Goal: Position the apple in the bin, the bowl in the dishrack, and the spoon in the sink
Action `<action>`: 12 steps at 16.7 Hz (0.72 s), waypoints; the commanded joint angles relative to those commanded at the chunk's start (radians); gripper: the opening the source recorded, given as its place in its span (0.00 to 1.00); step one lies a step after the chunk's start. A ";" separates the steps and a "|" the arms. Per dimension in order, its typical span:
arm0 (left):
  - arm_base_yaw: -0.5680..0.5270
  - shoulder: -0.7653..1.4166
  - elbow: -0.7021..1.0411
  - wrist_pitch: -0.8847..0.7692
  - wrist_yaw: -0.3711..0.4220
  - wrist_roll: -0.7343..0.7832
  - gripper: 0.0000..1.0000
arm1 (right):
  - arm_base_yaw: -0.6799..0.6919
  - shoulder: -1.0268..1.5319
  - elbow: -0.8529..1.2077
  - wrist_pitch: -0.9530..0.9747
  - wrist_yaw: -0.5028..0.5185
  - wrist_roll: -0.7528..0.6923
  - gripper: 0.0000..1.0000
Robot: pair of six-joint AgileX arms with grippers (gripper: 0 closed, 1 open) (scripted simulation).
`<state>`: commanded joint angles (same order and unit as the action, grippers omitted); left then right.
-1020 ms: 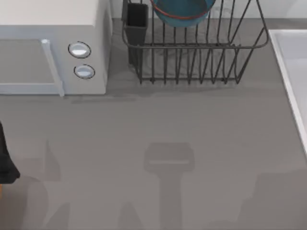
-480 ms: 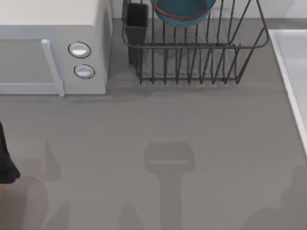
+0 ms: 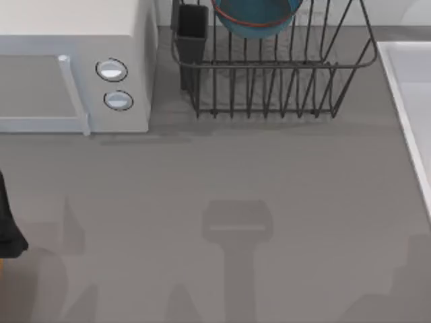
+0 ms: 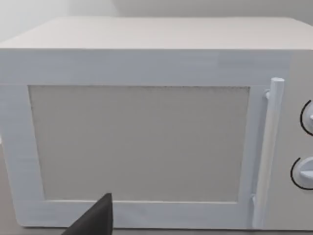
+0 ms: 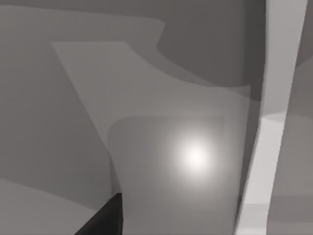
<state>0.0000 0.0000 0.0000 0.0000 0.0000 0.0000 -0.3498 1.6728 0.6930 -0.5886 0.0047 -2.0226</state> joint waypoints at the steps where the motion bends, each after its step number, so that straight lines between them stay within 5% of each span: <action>1: 0.000 0.000 0.000 0.000 0.000 0.000 1.00 | 0.000 0.000 0.000 0.000 0.000 0.000 0.77; 11: 0.000 0.000 0.000 0.000 0.000 0.000 1.00 | 0.000 0.000 0.000 0.000 0.000 0.000 0.02; 12: 0.000 0.000 0.000 0.000 0.000 0.000 1.00 | 0.000 0.000 0.000 0.000 0.000 0.000 0.00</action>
<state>0.0000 0.0000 0.0000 0.0000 0.0000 0.0000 -0.3498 1.6728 0.6930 -0.5886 0.0047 -2.0226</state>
